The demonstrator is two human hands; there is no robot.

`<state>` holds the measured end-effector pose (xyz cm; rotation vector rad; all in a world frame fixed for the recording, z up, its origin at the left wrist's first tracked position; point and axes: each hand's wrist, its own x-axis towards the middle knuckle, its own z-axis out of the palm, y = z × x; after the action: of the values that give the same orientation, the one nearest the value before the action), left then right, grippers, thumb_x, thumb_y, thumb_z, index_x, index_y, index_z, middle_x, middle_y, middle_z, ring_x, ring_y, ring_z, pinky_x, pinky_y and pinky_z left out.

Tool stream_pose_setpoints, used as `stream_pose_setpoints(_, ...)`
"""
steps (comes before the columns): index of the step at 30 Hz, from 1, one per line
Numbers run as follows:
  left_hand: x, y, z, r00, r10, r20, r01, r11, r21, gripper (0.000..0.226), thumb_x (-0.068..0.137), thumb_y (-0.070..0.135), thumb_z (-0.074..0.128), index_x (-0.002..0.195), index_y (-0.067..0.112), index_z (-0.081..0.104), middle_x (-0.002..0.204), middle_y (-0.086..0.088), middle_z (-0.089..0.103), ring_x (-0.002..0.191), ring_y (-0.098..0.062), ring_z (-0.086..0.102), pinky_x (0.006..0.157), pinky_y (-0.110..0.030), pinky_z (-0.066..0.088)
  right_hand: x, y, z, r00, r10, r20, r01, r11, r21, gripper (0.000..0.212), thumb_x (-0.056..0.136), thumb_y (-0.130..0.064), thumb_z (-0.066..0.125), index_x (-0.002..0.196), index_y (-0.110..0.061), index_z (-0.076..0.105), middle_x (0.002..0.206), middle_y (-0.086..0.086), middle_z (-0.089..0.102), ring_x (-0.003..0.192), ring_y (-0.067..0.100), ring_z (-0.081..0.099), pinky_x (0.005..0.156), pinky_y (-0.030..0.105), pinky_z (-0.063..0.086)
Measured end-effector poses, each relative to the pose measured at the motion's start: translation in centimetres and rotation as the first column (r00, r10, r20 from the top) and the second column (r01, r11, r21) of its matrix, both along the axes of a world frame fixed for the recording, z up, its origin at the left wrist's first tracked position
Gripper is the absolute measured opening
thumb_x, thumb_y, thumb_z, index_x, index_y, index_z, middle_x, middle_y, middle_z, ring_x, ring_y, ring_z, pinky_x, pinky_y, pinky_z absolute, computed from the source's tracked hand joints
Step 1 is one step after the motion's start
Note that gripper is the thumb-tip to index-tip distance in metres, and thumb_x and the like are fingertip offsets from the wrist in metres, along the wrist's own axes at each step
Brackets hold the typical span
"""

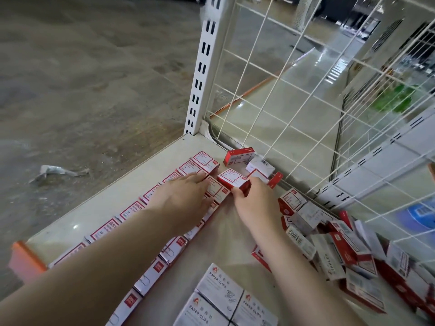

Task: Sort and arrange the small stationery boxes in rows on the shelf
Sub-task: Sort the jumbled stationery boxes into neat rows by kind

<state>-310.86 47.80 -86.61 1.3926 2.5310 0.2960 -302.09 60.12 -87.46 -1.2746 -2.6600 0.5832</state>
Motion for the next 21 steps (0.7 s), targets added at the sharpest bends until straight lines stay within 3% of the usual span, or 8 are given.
stream_pose_setpoints(7,0.1,0.0,0.1,1.000,0.005,-0.003,-0.005,1.000,0.009,0.051,0.099,0.039,0.029,0.147,0.022,0.023,0.155,0.008,0.017,0.141,-0.011,0.016,0.111,-0.025,0.018,1.0,0.1,0.0,0.995,-0.059,-0.080,0.055,0.997,-0.049,0.029,0.092,-0.033,0.051,0.114,-0.014,0.052,0.113,0.001,0.060,0.101,0.020,0.057,0.083,0.034,0.048)
stream_pose_setpoints(10,0.2,0.1,0.2,1.000,0.009,-0.007,-0.009,1.000,0.010,0.049,0.099,0.039,0.028,0.146,0.023,0.025,0.154,0.007,0.019,0.140,-0.012,0.020,0.110,-0.026,0.022,0.6,0.1,0.4,0.990,-0.015,-0.139,0.005,0.997,-0.075,0.028,0.092,-0.030,0.052,0.116,-0.014,0.053,0.113,-0.001,0.060,0.102,0.018,0.056,0.079,0.027,0.043)
stream_pose_setpoints(15,0.2,0.2,0.3,1.000,0.016,-0.012,-0.016,1.000,0.018,0.045,0.099,0.037,0.028,0.142,0.023,0.032,0.150,0.008,0.026,0.137,-0.012,0.026,0.107,-0.026,0.027,-1.0,0.6,0.4,0.995,0.066,-0.076,-0.073,0.994,-0.084,0.023,0.091,-0.024,0.055,0.111,-0.012,0.056,0.110,0.004,0.062,0.100,0.022,0.057,0.071,0.024,0.039)
stream_pose_setpoints(18,0.2,0.1,0.2,1.000,0.015,-0.013,-0.015,1.000,0.026,0.043,0.099,0.037,0.028,0.139,0.022,0.035,0.147,0.007,0.031,0.134,-0.013,0.031,0.105,-0.027,0.029,-1.1,1.0,0.3,0.995,0.075,-0.069,-0.084,0.988,-0.127,0.019,0.090,-0.019,0.055,0.106,-0.012,0.061,0.103,0.002,0.063,0.089,0.019,0.058,0.055,0.016,0.034)
stream_pose_setpoints(21,0.2,0.1,0.1,1.000,0.019,-0.012,-0.018,0.999,0.032,0.043,0.099,0.037,0.029,0.138,0.021,0.038,0.146,0.006,0.034,0.133,-0.014,0.033,0.105,-0.027,0.028,-0.8,1.6,0.3,0.995,0.070,-0.070,-0.082,0.977,-0.195,0.009,0.091,-0.019,0.051,0.086,-0.013,0.056,0.078,-0.004,0.059,0.066,0.008,0.050,0.045,0.013,0.027)
